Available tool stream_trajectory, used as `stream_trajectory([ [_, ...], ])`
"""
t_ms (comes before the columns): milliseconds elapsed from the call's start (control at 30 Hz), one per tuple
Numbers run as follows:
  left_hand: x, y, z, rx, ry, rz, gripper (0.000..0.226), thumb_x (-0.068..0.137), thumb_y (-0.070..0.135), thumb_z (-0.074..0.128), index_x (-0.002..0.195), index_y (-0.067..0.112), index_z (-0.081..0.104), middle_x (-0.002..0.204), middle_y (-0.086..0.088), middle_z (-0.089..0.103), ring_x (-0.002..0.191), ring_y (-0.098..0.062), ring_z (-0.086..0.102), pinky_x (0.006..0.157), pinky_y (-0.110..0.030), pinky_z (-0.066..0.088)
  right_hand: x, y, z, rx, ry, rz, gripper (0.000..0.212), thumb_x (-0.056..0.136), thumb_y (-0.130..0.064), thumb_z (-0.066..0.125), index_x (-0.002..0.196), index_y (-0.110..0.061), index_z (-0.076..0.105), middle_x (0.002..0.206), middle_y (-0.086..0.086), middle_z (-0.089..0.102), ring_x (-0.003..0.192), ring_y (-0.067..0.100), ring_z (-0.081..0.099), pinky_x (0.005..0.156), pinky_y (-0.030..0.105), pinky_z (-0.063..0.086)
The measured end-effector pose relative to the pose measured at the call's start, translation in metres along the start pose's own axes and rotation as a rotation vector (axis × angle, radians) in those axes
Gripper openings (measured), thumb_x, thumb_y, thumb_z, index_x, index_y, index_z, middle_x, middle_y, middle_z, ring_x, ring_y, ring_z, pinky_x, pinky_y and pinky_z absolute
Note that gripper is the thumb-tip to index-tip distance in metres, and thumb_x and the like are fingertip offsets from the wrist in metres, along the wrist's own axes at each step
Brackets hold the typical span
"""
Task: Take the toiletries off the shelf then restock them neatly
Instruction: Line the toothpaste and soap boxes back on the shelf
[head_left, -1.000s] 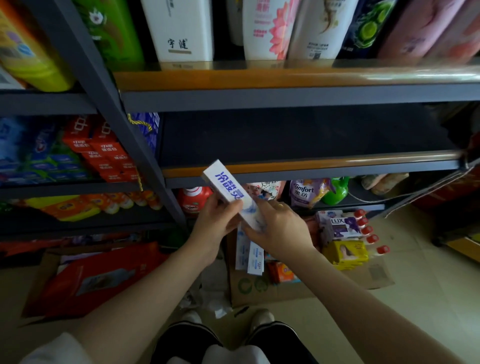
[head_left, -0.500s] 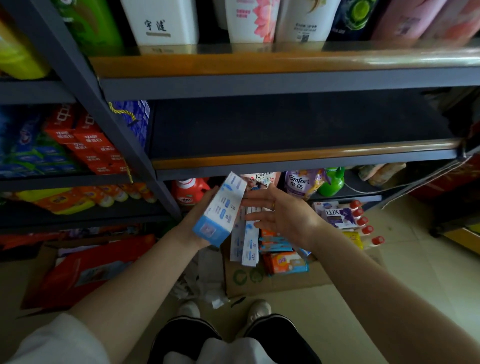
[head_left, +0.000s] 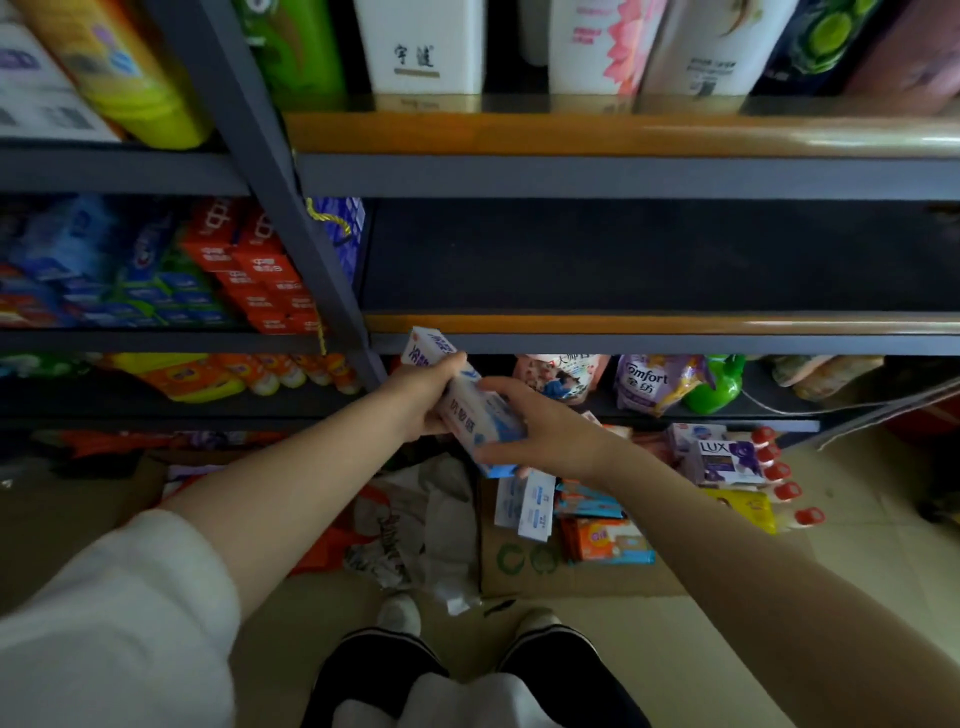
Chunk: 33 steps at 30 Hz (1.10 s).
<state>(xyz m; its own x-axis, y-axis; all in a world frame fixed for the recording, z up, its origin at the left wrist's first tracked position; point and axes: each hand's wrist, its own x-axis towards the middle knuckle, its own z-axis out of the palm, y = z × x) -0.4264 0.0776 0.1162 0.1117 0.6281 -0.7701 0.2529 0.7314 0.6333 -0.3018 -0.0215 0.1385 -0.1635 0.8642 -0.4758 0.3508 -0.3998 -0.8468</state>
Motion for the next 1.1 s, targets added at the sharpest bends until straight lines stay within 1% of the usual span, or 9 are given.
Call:
stream_trajectory([
  [100, -0.002, 0.009, -0.008, -0.060, -0.010, 0.028, 0.033, 0.088, 0.043, 0.058, 0.104, 0.015, 0.054, 0.085, -0.007, 0.062, 0.070, -0.019, 0.061, 0.051, -0.032, 0.049, 0.013, -0.004, 0.006, -0.015, 0.095, -0.039, 0.063, 0.087, -0.016, 0.062, 0.139, -0.030, 0.029, 0.121, 0.006, 0.052, 0.091, 0.019, 0.060, 0.058, 0.025, 0.051],
  [233, 0.001, 0.011, -0.025, -0.172, -0.072, 0.323, 0.007, 0.094, 0.027, 0.052, 0.096, 0.021, 0.055, 0.089, -0.006, 0.064, 0.069, -0.018, 0.066, 0.061, -0.032, 0.055, 0.021, -0.006, 0.002, 0.709, 0.158, -0.019, 0.049, 0.086, -0.004, 0.059, 0.131, -0.014, 0.044, 0.111, 0.007, 0.060, 0.090, 0.021, 0.065, 0.062, 0.026, 0.057],
  [333, 0.005, 0.009, -0.046, 0.055, -0.050, 0.628, 0.018, 0.096, 0.013, 0.046, 0.100, 0.027, 0.056, 0.088, -0.007, 0.067, 0.066, -0.014, 0.068, 0.062, -0.027, 0.054, 0.042, -0.014, -0.004, 0.979, 0.295, 0.003, 0.030, 0.086, -0.005, 0.059, 0.114, -0.012, 0.053, 0.116, 0.013, 0.058, 0.100, 0.026, 0.061, 0.066, 0.027, 0.059],
  [433, 0.028, 0.005, -0.076, 0.456, 0.106, 0.794, 0.021, 0.092, 0.010, 0.051, 0.107, 0.023, 0.057, 0.100, -0.003, 0.065, 0.089, -0.014, 0.063, 0.080, -0.027, 0.049, 0.086, -0.029, -0.006, 0.780, 0.409, 0.043, 0.030, 0.086, -0.012, 0.061, 0.113, -0.015, 0.047, 0.116, 0.010, 0.053, 0.096, 0.020, 0.060, 0.074, 0.031, 0.057],
  [533, 0.050, -0.001, -0.101, 0.657, 0.287, 0.866, 0.026, 0.090, 0.009, 0.054, 0.116, 0.009, 0.057, 0.107, -0.002, 0.057, 0.100, -0.015, 0.055, 0.083, -0.022, 0.041, 0.138, -0.037, -0.001, 0.483, 0.497, 0.066, 0.041, 0.086, -0.022, 0.065, 0.121, -0.012, 0.045, 0.117, 0.008, 0.054, 0.091, 0.015, 0.058, 0.072, 0.028, 0.053],
  [633, 0.065, -0.010, -0.123, 0.802, 0.439, 0.900, 0.032, 0.089, 0.012, 0.054, 0.121, 0.010, 0.055, 0.118, -0.005, 0.052, 0.115, -0.021, 0.043, 0.091, -0.022, 0.031, 0.182, -0.047, 0.005, 0.192, 0.569, 0.010, 0.049, 0.082, -0.033, 0.068, 0.122, -0.012, 0.049, 0.114, 0.005, 0.059, 0.096, 0.019, 0.060, 0.079, 0.036, 0.053],
  [733, 0.073, -0.016, -0.135, 0.811, 0.393, 0.948, 0.039, 0.089, 0.016, 0.054, 0.128, 0.012, 0.049, 0.130, -0.005, 0.043, 0.118, -0.021, 0.043, 0.095, -0.028, 0.037, 0.210, -0.059, 0.006, -0.047, 0.594, -0.027, 0.052, 0.084, -0.038, 0.065, 0.125, -0.010, 0.048, 0.114, 0.007, 0.060, 0.100, 0.022, 0.059, 0.075, 0.029, 0.046],
  [867, 0.077, -0.017, -0.136, 0.789, 0.289, 0.999, 0.043, 0.089, 0.014, 0.056, 0.131, 0.011, 0.048, 0.136, -0.007, 0.038, 0.115, -0.019, 0.047, 0.084, -0.024, 0.043, 0.233, -0.063, 0.013, -0.113, 0.590, 0.002, 0.058, 0.084, -0.045, 0.061, 0.127, -0.011, 0.042, 0.120, 0.010, 0.059, 0.108, 0.028, 0.057, 0.087, 0.037, 0.047],
  [1100, 0.084, -0.024, -0.140, 0.776, 0.208, 1.003, 0.045, 0.090, 0.015, 0.053, 0.134, 0.019, 0.045, 0.115, 0.002, 0.040, 0.087, -0.006, 0.047, 0.075, -0.019, 0.040, 0.254, -0.054, 0.017, -0.335, 0.587, 0.076, 0.054, 0.091, -0.048, 0.050, 0.125, -0.008, 0.037, 0.119, 0.014, 0.058, 0.105, 0.032, 0.057, 0.074, 0.035, 0.044],
])
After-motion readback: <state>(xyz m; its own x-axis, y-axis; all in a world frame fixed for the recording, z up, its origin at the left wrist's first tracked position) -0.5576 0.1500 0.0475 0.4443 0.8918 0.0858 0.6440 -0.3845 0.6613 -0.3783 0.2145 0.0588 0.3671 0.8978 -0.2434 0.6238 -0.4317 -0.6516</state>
